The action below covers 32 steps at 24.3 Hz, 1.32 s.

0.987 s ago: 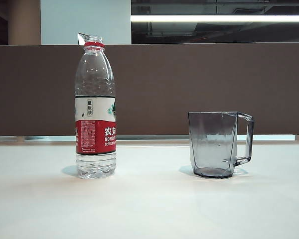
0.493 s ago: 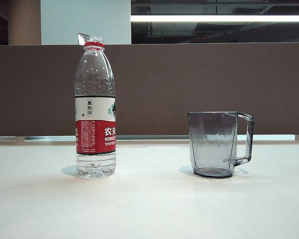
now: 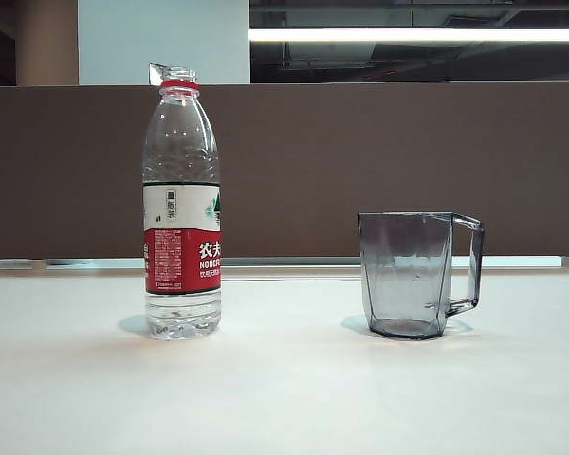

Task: Pick up the mineral water bottle with the left hand on the table and pour water into the mug until it's half full.

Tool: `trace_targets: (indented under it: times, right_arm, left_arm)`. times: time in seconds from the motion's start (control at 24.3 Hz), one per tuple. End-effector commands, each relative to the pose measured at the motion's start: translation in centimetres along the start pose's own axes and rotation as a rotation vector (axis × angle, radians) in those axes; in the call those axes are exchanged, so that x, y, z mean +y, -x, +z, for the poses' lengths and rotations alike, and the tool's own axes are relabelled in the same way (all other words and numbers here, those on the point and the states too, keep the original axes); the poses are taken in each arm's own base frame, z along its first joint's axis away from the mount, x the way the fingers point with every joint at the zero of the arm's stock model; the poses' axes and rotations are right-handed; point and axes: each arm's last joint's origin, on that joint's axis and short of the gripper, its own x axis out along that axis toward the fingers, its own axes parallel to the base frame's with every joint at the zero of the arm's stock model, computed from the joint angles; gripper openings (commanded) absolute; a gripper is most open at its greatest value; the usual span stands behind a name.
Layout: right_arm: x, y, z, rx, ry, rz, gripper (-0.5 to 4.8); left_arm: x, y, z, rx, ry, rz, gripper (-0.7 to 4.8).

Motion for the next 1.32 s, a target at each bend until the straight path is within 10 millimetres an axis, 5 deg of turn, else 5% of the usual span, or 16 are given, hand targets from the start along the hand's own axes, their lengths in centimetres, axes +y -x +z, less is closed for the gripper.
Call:
trace_targets:
  times: [0.04,0.21,0.58,1.15,1.19,1.32]
  right_arm:
    - [0.3,-0.2,2.4,-0.016,0.041,0.011,-0.05]
    - [0.8,-1.3,3.6,0.04,0.077,0.128,-0.05]
    - [0.8,-1.6,2.5,0.171,0.064,0.185,-0.05]
    - [3.8,-0.9,1.4,0.259,0.141,0.277,-0.05]
    - [3.9,-0.9,1.3,0.26,0.145,0.283,-0.05]
    - [4.2,-0.7,1.2,0.27,0.152,0.304,-0.05]
  left_arm:
    - [-0.4,-1.1,1.8,0.034,0.006,-0.071,-0.04]
    - [-1.2,-2.9,3.6,0.066,0.005,-0.161,-0.04]
    - [-4.9,-5.3,4.9,0.167,-0.067,-0.377,-0.05]
    - [-7.0,-7.2,4.7,0.285,-0.07,-0.666,0.02]
    - [-7.1,-7.3,4.6,0.292,-0.067,-0.685,0.31]
    - [-7.2,-7.4,4.3,0.316,-0.067,-0.716,2.89]
